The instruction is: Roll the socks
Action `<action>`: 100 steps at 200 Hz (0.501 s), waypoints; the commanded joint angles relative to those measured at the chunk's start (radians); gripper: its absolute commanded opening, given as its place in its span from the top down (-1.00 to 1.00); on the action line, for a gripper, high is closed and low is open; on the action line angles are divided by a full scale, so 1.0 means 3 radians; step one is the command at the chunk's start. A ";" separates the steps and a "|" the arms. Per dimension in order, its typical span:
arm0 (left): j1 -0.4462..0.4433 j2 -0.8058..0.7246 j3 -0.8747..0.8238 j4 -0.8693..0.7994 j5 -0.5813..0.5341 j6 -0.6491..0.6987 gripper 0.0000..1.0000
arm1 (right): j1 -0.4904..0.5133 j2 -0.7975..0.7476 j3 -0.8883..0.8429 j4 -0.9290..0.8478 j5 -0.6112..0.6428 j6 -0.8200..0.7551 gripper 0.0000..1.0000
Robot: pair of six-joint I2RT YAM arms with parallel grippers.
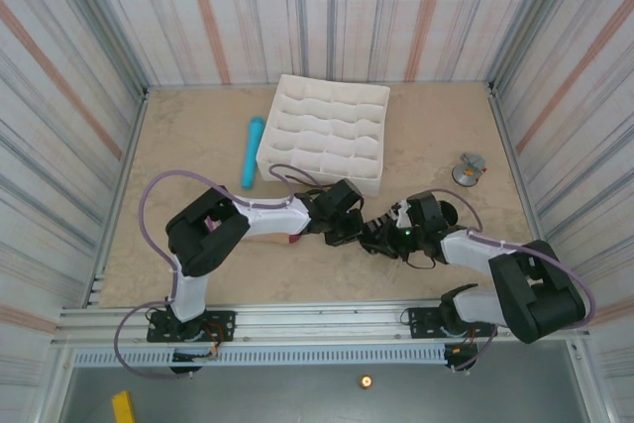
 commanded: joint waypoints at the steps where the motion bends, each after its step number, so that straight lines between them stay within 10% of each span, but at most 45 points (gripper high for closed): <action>1: 0.0037 0.0027 -0.0016 -0.0440 -0.0135 0.0039 1.00 | -0.0019 -0.0313 0.0224 -0.0543 0.0112 -0.0388 0.23; 39: 0.0114 -0.0150 -0.0009 -0.0642 -0.0126 0.0096 1.00 | 0.0250 -0.1100 0.0536 -0.1351 0.0877 -0.1003 -0.37; 100: 0.0196 -0.0224 -0.0025 -0.0658 0.0084 0.0032 1.00 | 0.1494 -0.1391 0.0663 -0.1710 0.2630 -0.1520 -0.50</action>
